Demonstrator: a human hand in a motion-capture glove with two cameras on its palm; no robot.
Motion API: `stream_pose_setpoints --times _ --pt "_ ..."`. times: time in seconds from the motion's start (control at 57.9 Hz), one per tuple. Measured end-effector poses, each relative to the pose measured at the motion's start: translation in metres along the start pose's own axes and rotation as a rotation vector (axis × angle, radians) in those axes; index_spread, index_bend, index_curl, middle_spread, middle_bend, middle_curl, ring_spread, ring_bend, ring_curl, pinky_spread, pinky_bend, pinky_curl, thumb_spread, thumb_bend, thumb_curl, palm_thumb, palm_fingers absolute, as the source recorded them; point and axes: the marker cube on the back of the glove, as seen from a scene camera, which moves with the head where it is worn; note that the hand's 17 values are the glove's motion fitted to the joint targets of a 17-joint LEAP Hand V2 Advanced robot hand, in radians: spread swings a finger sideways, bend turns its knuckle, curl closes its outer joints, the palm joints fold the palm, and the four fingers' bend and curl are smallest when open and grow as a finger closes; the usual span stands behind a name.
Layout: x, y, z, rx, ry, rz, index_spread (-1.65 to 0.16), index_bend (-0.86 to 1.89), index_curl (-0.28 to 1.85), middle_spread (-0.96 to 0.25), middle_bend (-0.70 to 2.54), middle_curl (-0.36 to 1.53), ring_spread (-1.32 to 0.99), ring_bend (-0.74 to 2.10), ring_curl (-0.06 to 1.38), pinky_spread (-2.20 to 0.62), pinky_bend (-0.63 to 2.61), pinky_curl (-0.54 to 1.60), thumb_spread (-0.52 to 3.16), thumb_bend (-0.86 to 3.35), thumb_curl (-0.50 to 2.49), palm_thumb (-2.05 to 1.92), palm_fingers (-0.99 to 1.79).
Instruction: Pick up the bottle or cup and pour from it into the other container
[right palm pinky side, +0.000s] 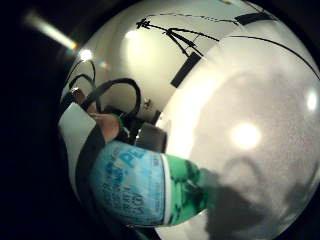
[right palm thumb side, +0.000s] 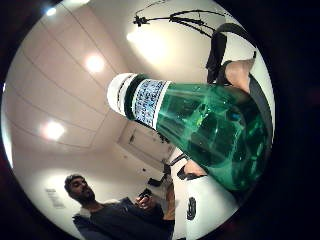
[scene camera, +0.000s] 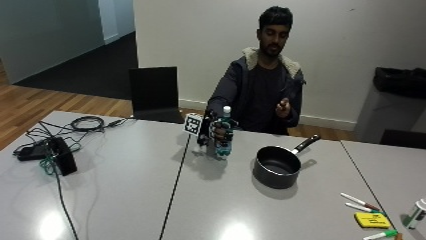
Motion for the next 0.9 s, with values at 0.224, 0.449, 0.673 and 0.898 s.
stream_pose_setpoints --times 0.224,0.449,0.673,0.898 --pt "-0.089 -0.047 0.025 0.139 0.143 -0.027 -0.30 0.16 0.36 -0.22 0.44 0.43 -0.18 0.64 0.40 -0.06 0.35 0.36 0.57 -0.04 0.55 0.87 1.28" --pt "-0.146 -0.056 0.056 -0.103 0.584 -0.078 -0.30 0.16 0.37 -0.22 0.44 0.44 -0.17 0.64 0.40 -0.06 0.36 0.36 0.56 -0.04 0.56 0.87 1.28" --pt "-0.153 -0.073 0.115 -0.227 0.939 -0.290 -0.29 0.15 0.37 -0.22 0.45 0.44 -0.17 0.65 0.40 -0.07 0.35 0.37 0.55 -0.04 0.57 0.86 1.28" --pt "-0.144 -0.070 0.164 -0.435 1.378 -0.487 -0.29 0.16 0.37 -0.21 0.45 0.44 -0.16 0.65 0.40 -0.07 0.35 0.37 0.56 -0.04 0.58 0.86 1.28"
